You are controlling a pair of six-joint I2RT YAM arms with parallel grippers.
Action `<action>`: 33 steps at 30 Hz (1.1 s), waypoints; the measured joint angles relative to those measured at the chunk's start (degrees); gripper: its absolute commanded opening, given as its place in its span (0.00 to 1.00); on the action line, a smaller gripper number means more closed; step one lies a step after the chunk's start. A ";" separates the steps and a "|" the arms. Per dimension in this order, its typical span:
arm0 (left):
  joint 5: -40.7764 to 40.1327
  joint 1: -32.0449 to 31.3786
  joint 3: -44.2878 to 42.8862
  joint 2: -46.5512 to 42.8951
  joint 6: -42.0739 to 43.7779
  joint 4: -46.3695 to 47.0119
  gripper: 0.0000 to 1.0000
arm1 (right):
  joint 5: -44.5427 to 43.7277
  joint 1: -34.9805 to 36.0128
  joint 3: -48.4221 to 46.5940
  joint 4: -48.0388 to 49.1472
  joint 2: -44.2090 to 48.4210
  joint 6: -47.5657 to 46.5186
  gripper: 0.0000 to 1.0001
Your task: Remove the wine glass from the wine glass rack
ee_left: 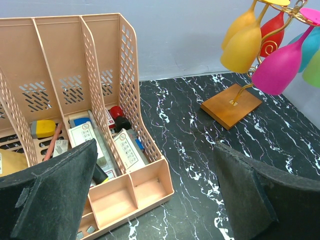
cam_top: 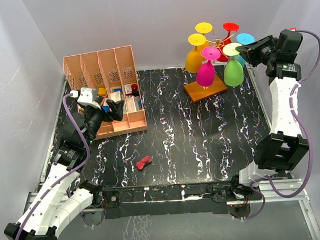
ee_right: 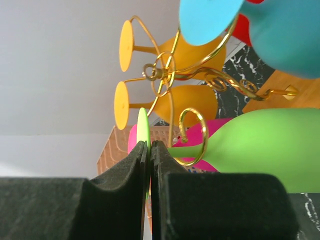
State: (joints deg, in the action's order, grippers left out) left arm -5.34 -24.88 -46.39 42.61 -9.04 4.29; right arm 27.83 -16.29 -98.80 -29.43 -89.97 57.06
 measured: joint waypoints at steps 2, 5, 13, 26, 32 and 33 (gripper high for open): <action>0.00 0.00 0.00 0.00 0.00 0.00 0.97 | 0.55 0.00 0.15 0.15 0.79 1.01 0.07; 0.00 0.00 0.00 0.00 0.02 0.00 0.97 | 1.07 0.07 0.22 1.36 1.44 2.25 0.07; 0.00 -0.07 0.00 0.00 0.00 0.00 0.97 | 2.12 0.04 2.23 5.29 1.44 5.84 0.07; -0.04 -0.09 0.00 -0.07 0.00 0.02 0.97 | -0.39 0.07 2.60 8.72 -0.15 10.54 0.07; -0.07 -0.11 0.00 -0.11 0.00 0.02 0.97 | -4.09 0.04 2.58 8.31 -0.90 10.36 0.08; -0.07 -0.11 0.00 -0.17 0.00 0.02 0.97 | -4.35 0.04 2.56 8.20 -1.09 10.38 0.08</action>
State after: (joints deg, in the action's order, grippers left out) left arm -5.41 -24.99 -46.39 42.44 -9.04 4.32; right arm 23.49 -16.25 -96.25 -21.23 -91.07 67.44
